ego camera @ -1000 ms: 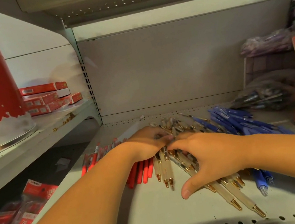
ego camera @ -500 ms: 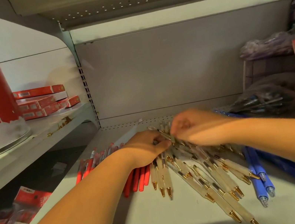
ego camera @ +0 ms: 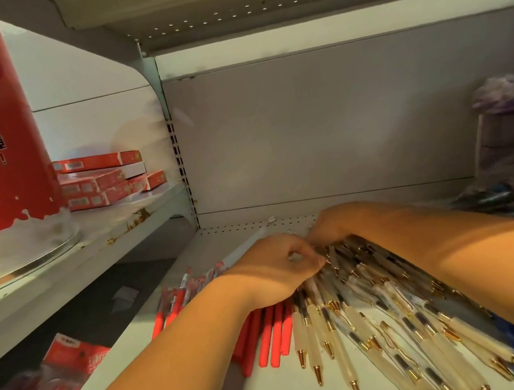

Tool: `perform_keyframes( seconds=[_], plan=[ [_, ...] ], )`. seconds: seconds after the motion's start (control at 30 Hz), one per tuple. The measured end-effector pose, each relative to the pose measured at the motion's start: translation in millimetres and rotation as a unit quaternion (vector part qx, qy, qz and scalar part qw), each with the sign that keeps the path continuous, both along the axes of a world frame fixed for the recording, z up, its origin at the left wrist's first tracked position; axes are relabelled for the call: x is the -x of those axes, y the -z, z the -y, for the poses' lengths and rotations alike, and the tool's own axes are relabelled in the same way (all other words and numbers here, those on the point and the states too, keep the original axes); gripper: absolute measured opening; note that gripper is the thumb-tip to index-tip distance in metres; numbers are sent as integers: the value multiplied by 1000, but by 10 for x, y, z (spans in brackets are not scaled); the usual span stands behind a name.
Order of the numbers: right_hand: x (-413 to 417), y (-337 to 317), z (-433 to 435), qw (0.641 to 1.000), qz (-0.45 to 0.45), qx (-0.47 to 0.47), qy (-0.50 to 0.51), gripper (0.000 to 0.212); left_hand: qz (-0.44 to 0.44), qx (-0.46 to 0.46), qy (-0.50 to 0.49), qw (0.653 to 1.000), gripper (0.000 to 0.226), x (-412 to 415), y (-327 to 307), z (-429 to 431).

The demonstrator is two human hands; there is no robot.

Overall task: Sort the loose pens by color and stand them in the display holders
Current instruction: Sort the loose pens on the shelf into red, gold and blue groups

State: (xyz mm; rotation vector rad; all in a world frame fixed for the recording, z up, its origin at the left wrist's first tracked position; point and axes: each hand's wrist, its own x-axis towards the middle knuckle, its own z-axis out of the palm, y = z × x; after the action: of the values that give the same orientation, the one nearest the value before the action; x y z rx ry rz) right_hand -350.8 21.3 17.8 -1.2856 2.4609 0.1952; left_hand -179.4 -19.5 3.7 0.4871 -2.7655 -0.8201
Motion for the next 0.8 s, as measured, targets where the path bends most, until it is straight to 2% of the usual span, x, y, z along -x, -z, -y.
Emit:
perform_keyframes(
  seconds=[0.13, 0.23, 0.4, 0.53, 0.7, 0.8],
  plan=[
    [59, 26, 168, 998, 53, 14, 12, 26, -11, -2, -6, 1000, 20, -4, -19, 35],
    [45, 21, 254, 999, 20, 28, 6, 21, -14, -1, -9, 1000, 18, -8, -27, 47],
    [-7, 28, 344, 998, -45, 25, -36, 20, -12, -6, -10, 1000, 12, -17, -25, 48],
    [2, 30, 361, 999, -35, 28, -21, 28, -1, -3, -6, 1000, 13, -14, -22, 53],
    [38, 31, 408, 996, -38, 78, -4, 19, 4, -5, -2, 1000, 24, -12, -9, 57],
    [70, 55, 423, 994, -16, 111, 18, 15, 11, -8, 5, 1000, 20, -17, -15, 53]
  ],
)
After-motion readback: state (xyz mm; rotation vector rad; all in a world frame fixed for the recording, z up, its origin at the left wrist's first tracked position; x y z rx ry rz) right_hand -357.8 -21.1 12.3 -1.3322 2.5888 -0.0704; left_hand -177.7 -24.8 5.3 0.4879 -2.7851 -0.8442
